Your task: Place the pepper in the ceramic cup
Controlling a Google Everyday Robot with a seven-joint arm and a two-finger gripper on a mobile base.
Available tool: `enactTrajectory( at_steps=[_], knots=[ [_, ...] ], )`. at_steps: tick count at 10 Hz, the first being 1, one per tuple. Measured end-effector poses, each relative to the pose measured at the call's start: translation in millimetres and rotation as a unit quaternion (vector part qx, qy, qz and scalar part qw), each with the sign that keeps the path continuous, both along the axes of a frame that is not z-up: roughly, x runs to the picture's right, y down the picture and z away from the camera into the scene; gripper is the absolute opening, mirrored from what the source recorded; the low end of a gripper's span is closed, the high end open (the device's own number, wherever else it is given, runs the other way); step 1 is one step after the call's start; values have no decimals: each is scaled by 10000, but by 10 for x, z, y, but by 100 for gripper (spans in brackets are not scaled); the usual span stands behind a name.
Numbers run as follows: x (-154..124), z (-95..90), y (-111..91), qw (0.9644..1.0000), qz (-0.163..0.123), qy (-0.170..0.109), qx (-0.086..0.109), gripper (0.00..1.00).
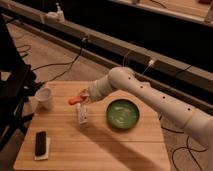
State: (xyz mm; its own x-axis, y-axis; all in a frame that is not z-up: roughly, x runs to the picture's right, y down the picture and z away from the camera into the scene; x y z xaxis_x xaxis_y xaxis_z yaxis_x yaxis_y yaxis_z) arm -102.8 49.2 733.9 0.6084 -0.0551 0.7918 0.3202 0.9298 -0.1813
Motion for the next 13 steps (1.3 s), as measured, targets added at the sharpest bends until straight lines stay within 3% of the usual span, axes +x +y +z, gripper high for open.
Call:
enactTrajectory(
  at_steps=[4, 6, 9, 11, 13],
  knots=[
    [-34, 28, -46, 10000, 3, -4, 24, 7],
    [-473, 41, -98, 9989, -290, -335, 164, 7],
    [-1264, -42, -148, 9924, -488, -1108, 206, 7],
    [-1719, 86, -271, 9888, -232, -1471, 75, 7],
    [-1896, 246, -412, 9879, 106, -1548, -45, 7]
  ],
)
